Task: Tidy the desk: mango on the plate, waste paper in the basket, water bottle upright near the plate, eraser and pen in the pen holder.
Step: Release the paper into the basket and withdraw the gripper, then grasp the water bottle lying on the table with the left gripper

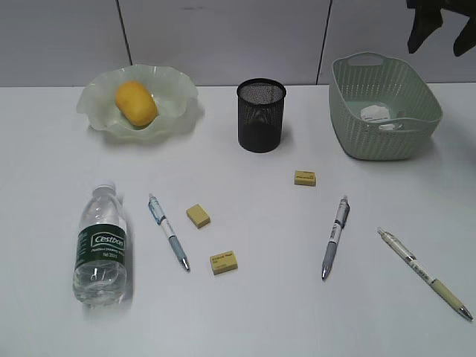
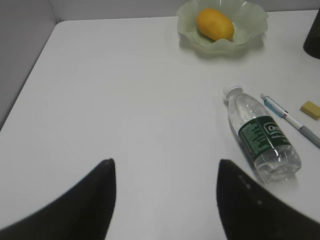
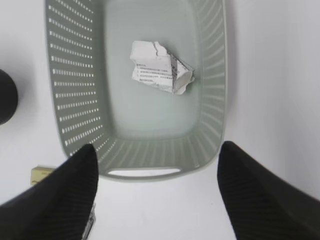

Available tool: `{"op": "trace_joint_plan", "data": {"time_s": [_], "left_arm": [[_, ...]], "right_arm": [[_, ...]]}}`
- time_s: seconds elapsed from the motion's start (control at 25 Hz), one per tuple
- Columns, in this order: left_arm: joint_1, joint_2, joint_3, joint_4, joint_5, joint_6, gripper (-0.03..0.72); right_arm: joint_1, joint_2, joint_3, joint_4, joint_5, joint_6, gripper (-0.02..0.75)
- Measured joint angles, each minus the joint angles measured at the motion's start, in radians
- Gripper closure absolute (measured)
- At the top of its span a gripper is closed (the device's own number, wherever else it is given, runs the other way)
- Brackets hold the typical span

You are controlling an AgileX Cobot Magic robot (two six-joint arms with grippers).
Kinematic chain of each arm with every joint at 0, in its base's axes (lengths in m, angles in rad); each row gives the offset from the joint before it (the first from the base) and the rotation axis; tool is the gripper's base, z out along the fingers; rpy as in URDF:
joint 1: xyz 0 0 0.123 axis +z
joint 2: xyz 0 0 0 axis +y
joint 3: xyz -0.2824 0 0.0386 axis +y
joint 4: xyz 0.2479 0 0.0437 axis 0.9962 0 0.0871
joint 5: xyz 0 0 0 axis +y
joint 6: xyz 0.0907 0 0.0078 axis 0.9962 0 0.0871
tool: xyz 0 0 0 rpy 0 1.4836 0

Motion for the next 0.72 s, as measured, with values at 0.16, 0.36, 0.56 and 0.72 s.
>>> {"op": "trace_joint_plan", "data": {"time_s": [0.16, 0.36, 0.56, 0.72], "left_arm": [[0.0, 0.0, 0.0, 0.0, 0.0, 0.0, 0.207], [0.0, 0.0, 0.0, 0.0, 0.0, 0.0, 0.207], [0.0, 0.0, 0.0, 0.0, 0.0, 0.0, 0.207], [0.0, 0.0, 0.0, 0.0, 0.0, 0.0, 0.207]], "right_arm": [[0.0, -0.07, 0.01, 0.014, 0.009, -0.02, 0.156], [0.0, -0.252, 0.157, 0.005, 0.01, -0.084, 0.158], [0.0, -0.485, 0.411, 0.006, 0.01, -0.095, 0.159], [0.0, -0.69, 0.677, 0.006, 0.01, -0.095, 0.159]]}}
